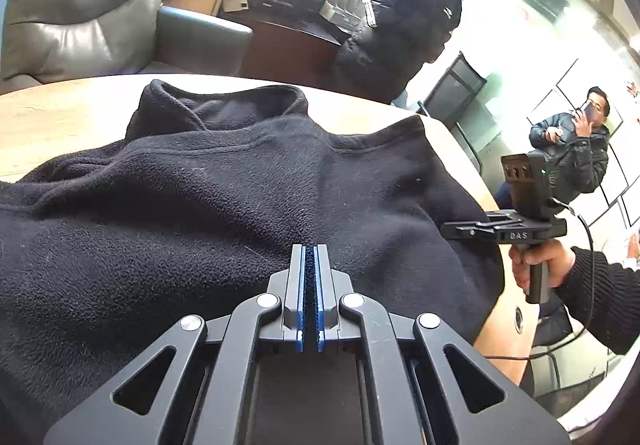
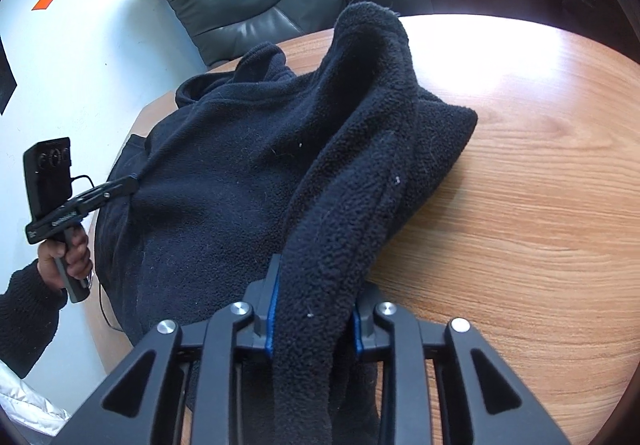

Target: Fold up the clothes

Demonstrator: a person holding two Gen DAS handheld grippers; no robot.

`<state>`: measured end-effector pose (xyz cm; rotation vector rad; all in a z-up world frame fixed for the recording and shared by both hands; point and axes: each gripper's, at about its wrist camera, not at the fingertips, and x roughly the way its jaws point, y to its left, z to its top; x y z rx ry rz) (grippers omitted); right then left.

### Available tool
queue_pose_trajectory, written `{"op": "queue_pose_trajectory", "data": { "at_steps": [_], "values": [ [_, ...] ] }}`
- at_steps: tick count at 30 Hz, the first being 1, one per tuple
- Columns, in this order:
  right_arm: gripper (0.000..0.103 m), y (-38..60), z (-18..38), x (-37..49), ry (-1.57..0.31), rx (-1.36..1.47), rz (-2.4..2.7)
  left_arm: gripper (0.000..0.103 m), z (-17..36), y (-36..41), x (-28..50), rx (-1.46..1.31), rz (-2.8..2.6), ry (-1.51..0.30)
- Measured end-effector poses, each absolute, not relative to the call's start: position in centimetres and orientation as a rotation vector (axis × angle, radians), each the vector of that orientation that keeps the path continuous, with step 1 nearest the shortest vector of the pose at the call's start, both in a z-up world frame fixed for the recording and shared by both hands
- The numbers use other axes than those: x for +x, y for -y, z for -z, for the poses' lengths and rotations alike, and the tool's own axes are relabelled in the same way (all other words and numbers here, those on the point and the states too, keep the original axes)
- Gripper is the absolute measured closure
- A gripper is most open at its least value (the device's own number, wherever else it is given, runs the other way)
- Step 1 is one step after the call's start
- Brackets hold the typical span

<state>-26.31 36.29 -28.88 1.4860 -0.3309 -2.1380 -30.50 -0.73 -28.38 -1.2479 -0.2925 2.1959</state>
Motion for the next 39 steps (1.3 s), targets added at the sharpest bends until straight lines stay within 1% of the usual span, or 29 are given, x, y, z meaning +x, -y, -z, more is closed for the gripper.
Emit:
{"op": "queue_pose_trajectory", "data": {
  "at_steps": [3,5,6,7,8,9,10,13,14,16,17,19,20,21,22,23,28,34,39],
  "values": [
    [0.077,-36.5,29.0,-25.9,0.349,1.497,2.151,0.100,28.9,0.4,-30.0,-1.270,-2.150,0.262],
    [0.077,-36.9,29.1,-25.5,0.365,1.511,2.156,0.098,27.6,0.5,-29.1,-1.186,-2.158,0.261],
    [0.077,-37.0,29.2,-25.4,0.367,1.517,2.158,0.094,26.8,0.5,-28.7,-1.144,-2.176,0.239],
    [0.076,-37.0,29.3,-25.2,0.368,1.523,2.159,0.088,26.1,0.5,-28.3,-1.102,-2.193,0.218],
    [0.076,-37.1,29.3,-25.2,0.370,1.526,2.159,0.054,25.6,0.2,-28.2,-1.075,-2.221,0.167],
    [0.076,-37.1,29.5,-25.2,0.373,1.529,2.158,0.009,25.2,-0.1,-28.2,-1.052,-2.260,0.133],
    [0.075,-36.7,29.6,-25.5,0.371,1.535,2.158,0.000,25.0,-0.2,-28.3,-1.037,-2.294,0.140],
    [0.072,-36.4,29.8,-25.8,0.353,1.547,2.158,0.000,24.8,-0.7,-29.0,-1.045,-2.206,0.238],
    [0.072,-36.5,29.8,-25.8,0.351,1.545,2.159,0.001,24.8,-1.1,-29.0,-1.078,-2.180,0.230],
    [0.072,-36.7,29.9,-25.8,0.364,1.542,2.155,0.007,26.2,-2.0,-28.8,-1.143,-2.072,0.230],
    [0.072,-36.8,29.9,-25.8,0.375,1.541,2.150,0.013,26.7,-2.2,-28.7,-1.160,-2.042,0.233],
    [0.072,-37.0,30.0,-25.8,0.384,1.536,2.144,0.032,28.6,-2.4,-29.0,-1.194,-2.028,0.228],
    [0.073,-37.0,30.0,-25.8,0.383,1.533,2.142,0.057,29.7,-2.0,-29.4,-1.238,-2.041,0.240],
    [0.073,-37.1,30.0,-25.8,0.384,1.530,2.141,0.088,30.9,-1.5,-29.9,-1.284,-2.055,0.253],
    [0.074,-37.2,30.0,-25.8,0.389,1.527,2.142,0.093,32.1,-1.0,-30.4,-1.331,-2.069,0.265],
    [0.075,-37.2,29.9,-25.7,0.393,1.521,2.146,0.093,32.9,-0.3,-30.9,-1.324,-2.035,0.328],
    [0.078,-37.6,27.7,-24.8,0.409,1.441,2.203,0.096,33.4,-0.2,-31.6,-1.351,-1.995,0.373],
    [0.079,-33.6,21.4,-24.2,0.311,1.327,2.251,0.095,33.9,-0.5,-32.0,-1.348,-2.001,0.369],
    [0.079,-25.3,17.1,-24.0,0.135,1.285,2.255,0.095,34.2,-0.3,-32.4,-1.332,-1.991,0.394]
  ]
}}
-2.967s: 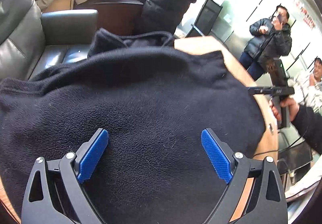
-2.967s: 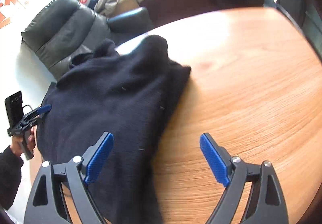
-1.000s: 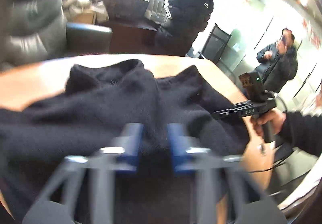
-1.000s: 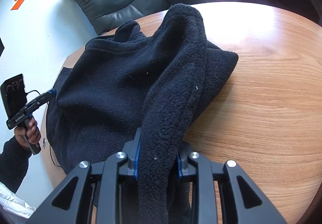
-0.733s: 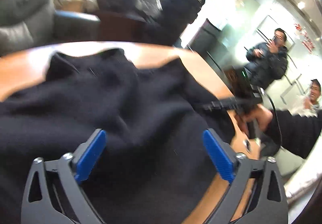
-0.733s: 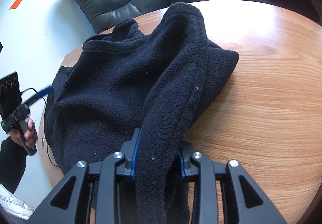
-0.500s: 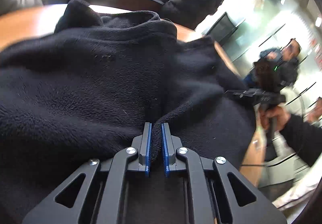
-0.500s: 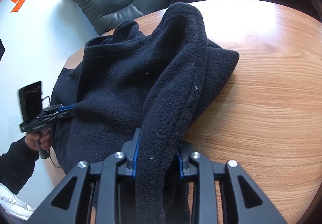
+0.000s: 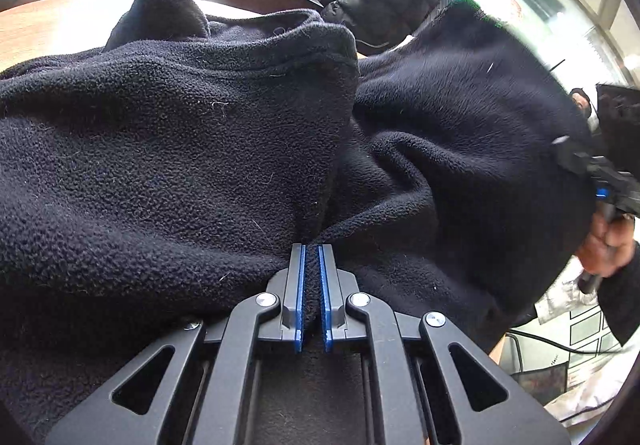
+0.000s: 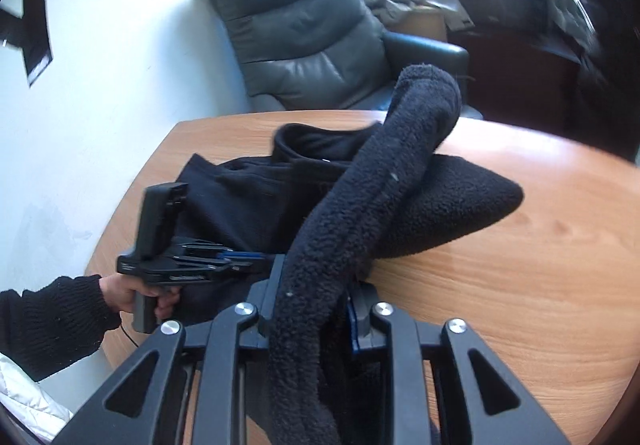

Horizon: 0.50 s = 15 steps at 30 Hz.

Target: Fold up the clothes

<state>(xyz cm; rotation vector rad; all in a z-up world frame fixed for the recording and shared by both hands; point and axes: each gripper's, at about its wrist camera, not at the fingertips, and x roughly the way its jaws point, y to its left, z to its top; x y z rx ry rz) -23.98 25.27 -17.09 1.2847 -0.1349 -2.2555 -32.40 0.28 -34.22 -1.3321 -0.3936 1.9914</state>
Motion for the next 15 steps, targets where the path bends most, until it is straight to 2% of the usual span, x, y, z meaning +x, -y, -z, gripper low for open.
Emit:
{"op": "queue_pose_trajectory", "data": {
  "at_steps": [7,10,12,15],
  "values": [
    [0.079,-13.6,14.0,-23.9,-0.075,1.274,2.283,0.096,34.3,-0.1,-32.5,-1.301,-2.004,0.396],
    [0.079,-8.0,13.7,-23.8,-0.232,1.314,2.286,0.096,34.6,0.2,-32.5,-1.280,-2.007,0.428],
    [0.079,-5.1,14.2,-23.9,-0.269,1.361,2.282,0.096,34.7,0.5,-32.5,-1.261,-2.014,0.448],
    [0.079,-2.4,15.0,-24.2,-0.272,1.381,2.327,0.097,35.3,1.8,-32.9,-1.247,-1.993,0.571]
  ]
}}
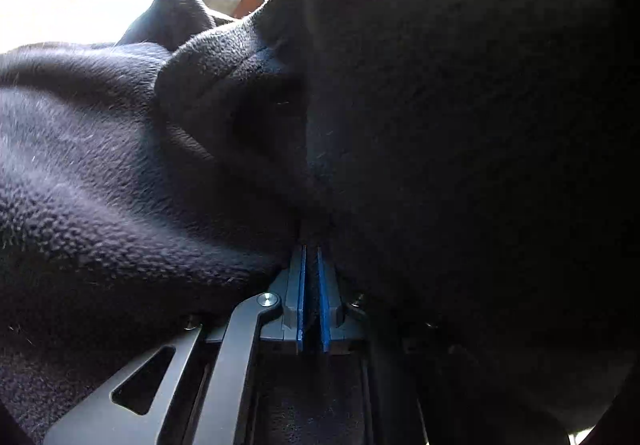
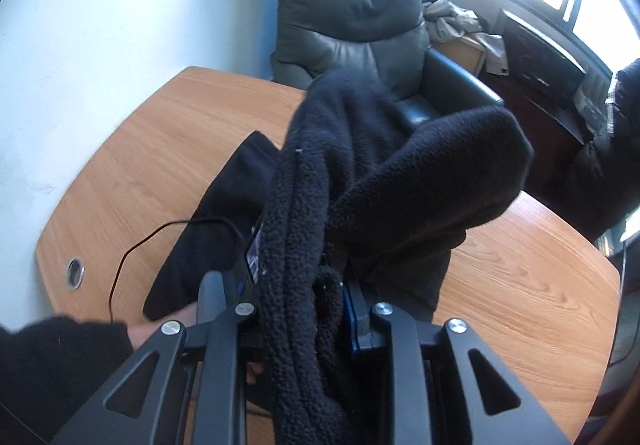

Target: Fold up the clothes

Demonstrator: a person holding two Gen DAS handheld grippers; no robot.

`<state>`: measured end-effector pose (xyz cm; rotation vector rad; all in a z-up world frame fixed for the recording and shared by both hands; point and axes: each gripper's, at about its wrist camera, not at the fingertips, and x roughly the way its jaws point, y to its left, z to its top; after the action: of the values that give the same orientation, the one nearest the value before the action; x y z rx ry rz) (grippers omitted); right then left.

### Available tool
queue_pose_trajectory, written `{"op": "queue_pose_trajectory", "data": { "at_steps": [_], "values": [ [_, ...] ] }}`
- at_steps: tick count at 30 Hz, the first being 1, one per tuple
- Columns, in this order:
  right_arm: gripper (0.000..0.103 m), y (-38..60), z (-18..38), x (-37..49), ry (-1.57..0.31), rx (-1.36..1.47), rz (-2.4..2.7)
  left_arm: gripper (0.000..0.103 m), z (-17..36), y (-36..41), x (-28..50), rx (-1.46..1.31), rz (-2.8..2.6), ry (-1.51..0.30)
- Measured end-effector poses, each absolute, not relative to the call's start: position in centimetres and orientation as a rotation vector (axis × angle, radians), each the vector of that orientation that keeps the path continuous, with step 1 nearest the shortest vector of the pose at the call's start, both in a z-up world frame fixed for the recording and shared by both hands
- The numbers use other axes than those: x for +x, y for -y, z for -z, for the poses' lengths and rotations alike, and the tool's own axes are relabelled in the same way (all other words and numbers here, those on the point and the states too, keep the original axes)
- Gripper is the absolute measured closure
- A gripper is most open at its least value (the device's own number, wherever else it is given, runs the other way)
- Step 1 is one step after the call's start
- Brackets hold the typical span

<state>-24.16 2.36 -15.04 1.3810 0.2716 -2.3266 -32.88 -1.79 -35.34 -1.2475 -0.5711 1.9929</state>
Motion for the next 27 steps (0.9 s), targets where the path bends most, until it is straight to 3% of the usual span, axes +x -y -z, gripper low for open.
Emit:
{"op": "queue_pose_trajectory", "data": {
  "at_steps": [5,9,15,20,27],
  "values": [
    [0.079,-1.9,15.4,-25.5,-0.200,1.391,2.386,0.099,33.6,4.5,-32.2,-1.228,-2.018,0.661],
    [0.079,-3.1,15.1,-26.5,-0.166,1.405,2.383,0.097,29.6,10.2,-28.7,-1.143,-2.166,0.619],
    [0.079,-3.1,15.0,-26.5,-0.112,1.386,2.386,0.101,33.4,16.4,-27.2,-1.207,-2.205,0.624],
    [0.079,-0.6,16.2,-25.7,-0.096,1.370,2.405,0.101,34.1,16.3,-26.7,-1.108,-2.272,0.538],
    [0.078,4.6,21.4,-25.0,-0.114,1.412,2.442,0.101,34.9,16.7,-27.1,-1.045,-2.301,0.572]
  ]
}}
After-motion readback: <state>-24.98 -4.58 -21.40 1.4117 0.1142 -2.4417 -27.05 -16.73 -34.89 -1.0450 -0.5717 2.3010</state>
